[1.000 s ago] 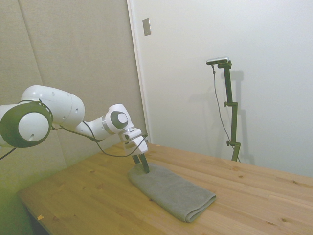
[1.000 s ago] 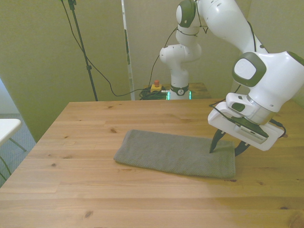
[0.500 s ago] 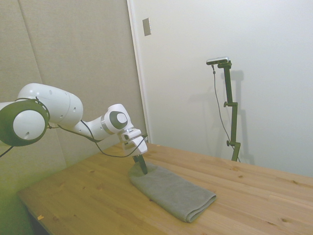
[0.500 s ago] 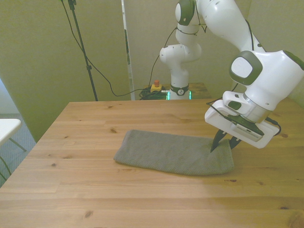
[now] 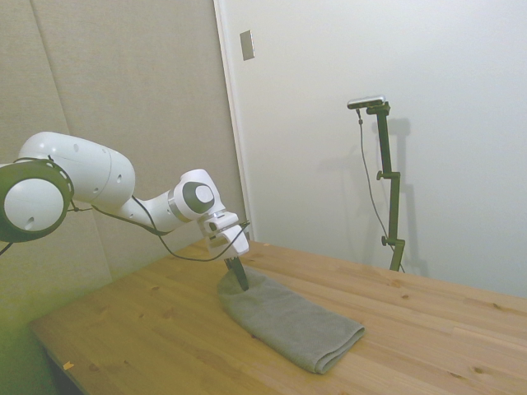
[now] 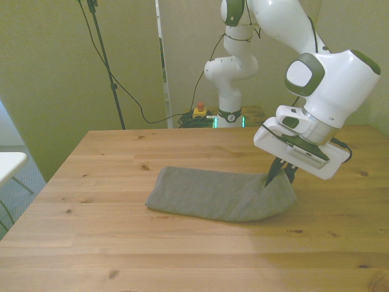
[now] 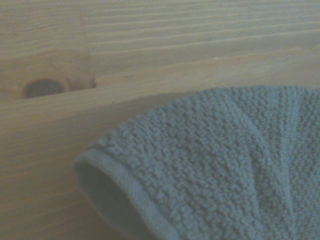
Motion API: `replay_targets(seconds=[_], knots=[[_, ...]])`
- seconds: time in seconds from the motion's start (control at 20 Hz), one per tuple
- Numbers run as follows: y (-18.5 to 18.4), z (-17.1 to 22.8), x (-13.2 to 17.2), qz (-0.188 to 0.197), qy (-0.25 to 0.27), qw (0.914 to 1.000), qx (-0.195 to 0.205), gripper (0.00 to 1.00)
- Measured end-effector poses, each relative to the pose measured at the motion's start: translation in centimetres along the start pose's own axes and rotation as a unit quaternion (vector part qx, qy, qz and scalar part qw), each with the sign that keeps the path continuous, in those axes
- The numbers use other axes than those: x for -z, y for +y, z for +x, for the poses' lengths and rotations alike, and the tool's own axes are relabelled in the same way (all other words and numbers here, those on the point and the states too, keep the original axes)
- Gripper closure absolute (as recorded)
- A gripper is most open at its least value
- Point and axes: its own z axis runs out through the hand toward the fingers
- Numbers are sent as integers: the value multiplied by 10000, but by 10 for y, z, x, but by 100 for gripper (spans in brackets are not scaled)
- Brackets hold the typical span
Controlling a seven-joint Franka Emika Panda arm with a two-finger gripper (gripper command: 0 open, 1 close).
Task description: Fold the towel
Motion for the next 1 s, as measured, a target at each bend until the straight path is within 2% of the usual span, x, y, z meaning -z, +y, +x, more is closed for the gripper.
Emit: replay_targets(seconds=[0.55,0.7,1.0], knots=[[79,75,43,486,-377,9977,-276,100],[106,98,36,589,-482,9963,-393,100],[148,142,1,848,-857,9907,-634,100]])
